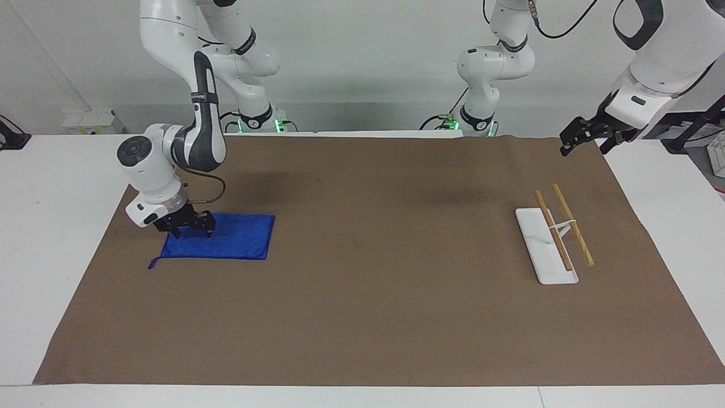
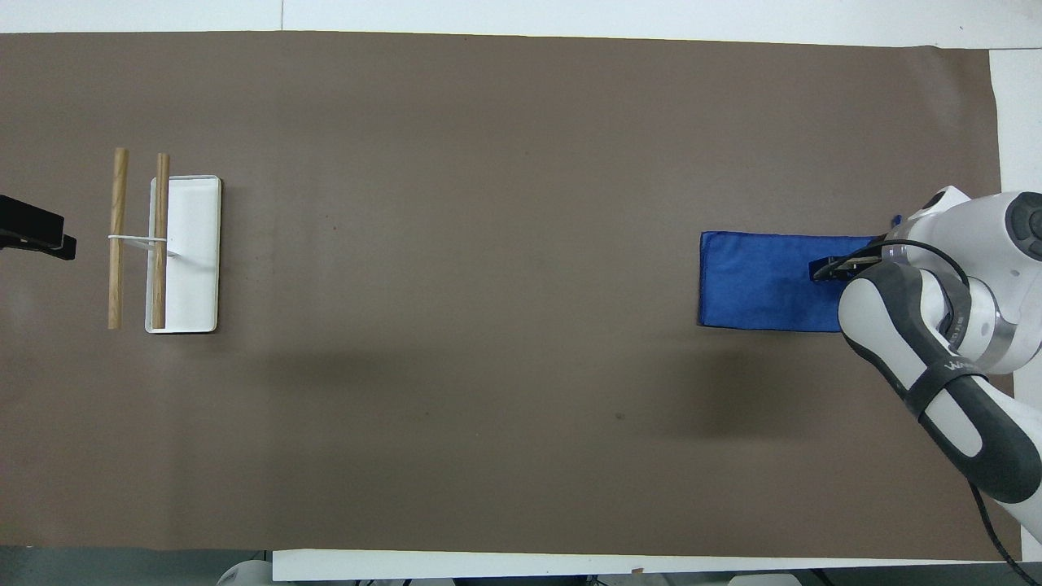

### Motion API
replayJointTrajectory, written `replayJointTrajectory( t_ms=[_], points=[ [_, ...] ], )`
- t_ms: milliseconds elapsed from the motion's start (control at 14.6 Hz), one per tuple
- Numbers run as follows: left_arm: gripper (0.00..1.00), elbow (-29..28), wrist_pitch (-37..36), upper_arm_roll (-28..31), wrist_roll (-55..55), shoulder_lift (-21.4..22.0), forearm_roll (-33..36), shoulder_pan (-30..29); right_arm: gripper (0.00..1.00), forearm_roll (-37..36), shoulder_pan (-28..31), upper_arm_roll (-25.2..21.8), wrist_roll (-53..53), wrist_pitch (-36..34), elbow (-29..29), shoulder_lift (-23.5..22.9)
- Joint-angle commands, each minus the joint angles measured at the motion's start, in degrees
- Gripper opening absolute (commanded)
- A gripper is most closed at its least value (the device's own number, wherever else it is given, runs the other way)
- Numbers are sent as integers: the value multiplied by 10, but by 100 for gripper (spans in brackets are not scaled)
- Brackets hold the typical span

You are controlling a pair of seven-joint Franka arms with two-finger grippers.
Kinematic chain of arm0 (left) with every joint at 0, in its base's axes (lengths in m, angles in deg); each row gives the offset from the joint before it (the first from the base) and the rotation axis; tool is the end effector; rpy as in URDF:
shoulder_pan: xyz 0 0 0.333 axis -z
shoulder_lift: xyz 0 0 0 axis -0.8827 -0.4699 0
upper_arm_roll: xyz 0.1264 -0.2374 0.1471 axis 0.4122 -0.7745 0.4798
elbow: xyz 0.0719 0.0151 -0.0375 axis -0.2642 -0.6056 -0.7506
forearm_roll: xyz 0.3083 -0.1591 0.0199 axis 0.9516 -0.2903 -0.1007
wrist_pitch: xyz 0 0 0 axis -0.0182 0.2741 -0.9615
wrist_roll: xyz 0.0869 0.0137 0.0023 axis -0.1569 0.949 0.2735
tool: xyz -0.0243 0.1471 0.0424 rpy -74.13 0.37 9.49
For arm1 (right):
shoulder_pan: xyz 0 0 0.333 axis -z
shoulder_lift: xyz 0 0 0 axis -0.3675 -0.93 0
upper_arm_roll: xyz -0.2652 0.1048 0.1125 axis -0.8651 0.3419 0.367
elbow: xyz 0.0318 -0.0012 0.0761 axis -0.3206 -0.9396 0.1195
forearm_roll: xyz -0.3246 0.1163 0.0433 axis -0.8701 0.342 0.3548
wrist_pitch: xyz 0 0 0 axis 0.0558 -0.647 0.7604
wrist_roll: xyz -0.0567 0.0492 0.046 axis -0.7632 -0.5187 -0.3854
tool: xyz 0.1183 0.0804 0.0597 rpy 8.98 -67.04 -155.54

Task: Right arm passes towel to left arm to hang
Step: 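Reach the right gripper to the blue towel's near corner and grasp it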

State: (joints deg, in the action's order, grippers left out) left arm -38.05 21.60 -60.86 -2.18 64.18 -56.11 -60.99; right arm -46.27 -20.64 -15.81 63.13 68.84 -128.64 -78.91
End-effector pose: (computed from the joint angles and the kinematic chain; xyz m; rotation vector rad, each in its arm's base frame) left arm 0.4766 -0.0261 0.5594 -3.1354 0.0757 0.1596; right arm 0.5042 -0.0830 0.2683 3.1238 0.0437 -0.0009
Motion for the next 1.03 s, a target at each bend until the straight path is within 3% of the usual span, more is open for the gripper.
replayJointTrajectory(
  t_ms=[0, 618, 686, 892, 961],
  points=[
    [100, -7, -4, -2, 9, 7, -7, -7, 80, 2, 7, 10, 13, 8, -5, 2],
    [100, -7, -4, -2, 9, 7, -7, -7, 76, 2, 7, 12, 15, 8, -15, 0],
    [100, -7, -4, -2, 9, 7, -7, -7, 67, 2, 7, 12, 15, 7, -15, 0],
    [100, -7, -4, -2, 9, 7, -7, -7, 12, 2, 8, 12, 37, 4, -14, 0],
    [100, -7, -4, -2, 9, 7, -7, -7, 0, 2, 9, 12, 37, 3, -13, 0]
  ],
)
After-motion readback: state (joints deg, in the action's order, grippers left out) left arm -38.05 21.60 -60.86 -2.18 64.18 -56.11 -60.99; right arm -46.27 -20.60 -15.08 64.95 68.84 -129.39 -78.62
